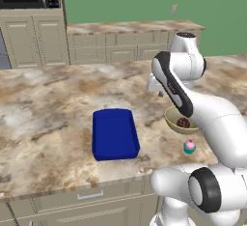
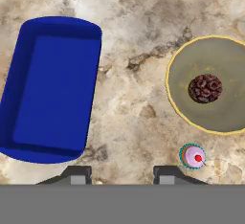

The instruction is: Place the bowl with cake and the cupcake onto the tray.

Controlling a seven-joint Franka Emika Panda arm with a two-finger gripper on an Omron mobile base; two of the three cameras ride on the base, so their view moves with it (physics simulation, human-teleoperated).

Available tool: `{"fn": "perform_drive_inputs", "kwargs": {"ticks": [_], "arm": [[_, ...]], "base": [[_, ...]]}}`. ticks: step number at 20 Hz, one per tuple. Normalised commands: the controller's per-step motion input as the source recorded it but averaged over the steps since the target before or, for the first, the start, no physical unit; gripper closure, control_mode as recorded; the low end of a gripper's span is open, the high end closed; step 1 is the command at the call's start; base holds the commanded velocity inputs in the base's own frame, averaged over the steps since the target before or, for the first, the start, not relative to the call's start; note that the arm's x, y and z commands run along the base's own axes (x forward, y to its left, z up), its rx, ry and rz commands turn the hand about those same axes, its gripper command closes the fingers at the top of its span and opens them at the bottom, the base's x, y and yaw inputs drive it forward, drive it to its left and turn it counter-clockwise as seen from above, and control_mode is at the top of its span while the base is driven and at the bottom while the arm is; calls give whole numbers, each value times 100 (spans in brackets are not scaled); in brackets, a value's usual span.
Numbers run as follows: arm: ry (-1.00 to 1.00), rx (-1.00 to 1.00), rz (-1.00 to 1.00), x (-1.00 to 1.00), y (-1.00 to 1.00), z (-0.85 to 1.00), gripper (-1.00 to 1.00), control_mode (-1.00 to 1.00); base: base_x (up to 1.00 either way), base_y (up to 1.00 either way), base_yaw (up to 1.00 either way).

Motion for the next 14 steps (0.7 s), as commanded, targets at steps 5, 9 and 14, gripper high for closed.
{"fn": "perform_drive_inputs", "kwargs": {"ticks": [5, 9, 14], "arm": [[3, -2, 0, 31, -33, -15, -100, -100], [3, -4, 0, 65, -33, -42, -100, -100], [4, 1, 3, 77, -13, -41, -100, -100]], "base": [[0, 0, 0], [0, 0, 0], [0, 0, 0]]}}
